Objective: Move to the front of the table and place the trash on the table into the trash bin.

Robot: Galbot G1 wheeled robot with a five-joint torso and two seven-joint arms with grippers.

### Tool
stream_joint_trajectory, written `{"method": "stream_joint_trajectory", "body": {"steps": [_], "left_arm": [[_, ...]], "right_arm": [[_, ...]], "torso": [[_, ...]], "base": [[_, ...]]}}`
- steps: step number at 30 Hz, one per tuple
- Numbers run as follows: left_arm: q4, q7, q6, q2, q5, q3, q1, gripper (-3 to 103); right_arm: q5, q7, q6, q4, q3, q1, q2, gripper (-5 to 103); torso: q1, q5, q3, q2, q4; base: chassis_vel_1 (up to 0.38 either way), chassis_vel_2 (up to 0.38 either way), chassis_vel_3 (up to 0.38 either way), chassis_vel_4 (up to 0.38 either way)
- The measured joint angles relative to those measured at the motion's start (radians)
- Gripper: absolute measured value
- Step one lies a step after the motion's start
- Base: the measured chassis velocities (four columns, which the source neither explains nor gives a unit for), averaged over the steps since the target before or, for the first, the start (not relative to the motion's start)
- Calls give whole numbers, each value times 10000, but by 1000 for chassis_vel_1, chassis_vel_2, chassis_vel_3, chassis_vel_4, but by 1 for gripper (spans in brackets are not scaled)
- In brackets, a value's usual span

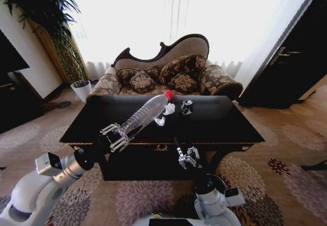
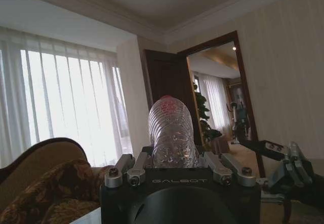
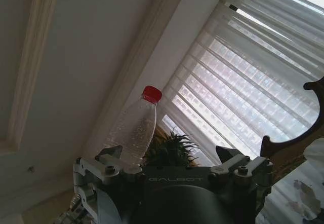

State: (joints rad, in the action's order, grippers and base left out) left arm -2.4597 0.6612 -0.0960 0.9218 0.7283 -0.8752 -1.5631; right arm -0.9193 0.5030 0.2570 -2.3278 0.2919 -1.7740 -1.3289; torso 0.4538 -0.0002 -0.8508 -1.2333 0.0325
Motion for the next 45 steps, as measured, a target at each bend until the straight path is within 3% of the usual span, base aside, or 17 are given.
{"method": "stream_joint_trajectory", "body": {"steps": [7,17,32,45], "left_arm": [[-30,500,7,-598,-88,138,11,36],[232,645,-23,-1406,-190,751,492,36],[898,721,87,-1888,-668,2102,1182,34],[1042,760,36,-2156,-849,2643,1588,32]], "right_arm": [[-690,412,-122,15,-523,67,-58,100],[-383,803,-177,119,-819,-13,-259,100],[-122,1193,-219,197,-1055,-44,-515,100],[108,1321,-205,361,-1199,30,-591,100]], "torso": [[0,-1,0,0,-1],[0,-1,0,0,0],[1,-1,0,1,0],[1,0,-1,1,0]], "base": [[0,0,0,0],[0,0,0,0],[0,0,0,0],[0,0,0,0]]}}
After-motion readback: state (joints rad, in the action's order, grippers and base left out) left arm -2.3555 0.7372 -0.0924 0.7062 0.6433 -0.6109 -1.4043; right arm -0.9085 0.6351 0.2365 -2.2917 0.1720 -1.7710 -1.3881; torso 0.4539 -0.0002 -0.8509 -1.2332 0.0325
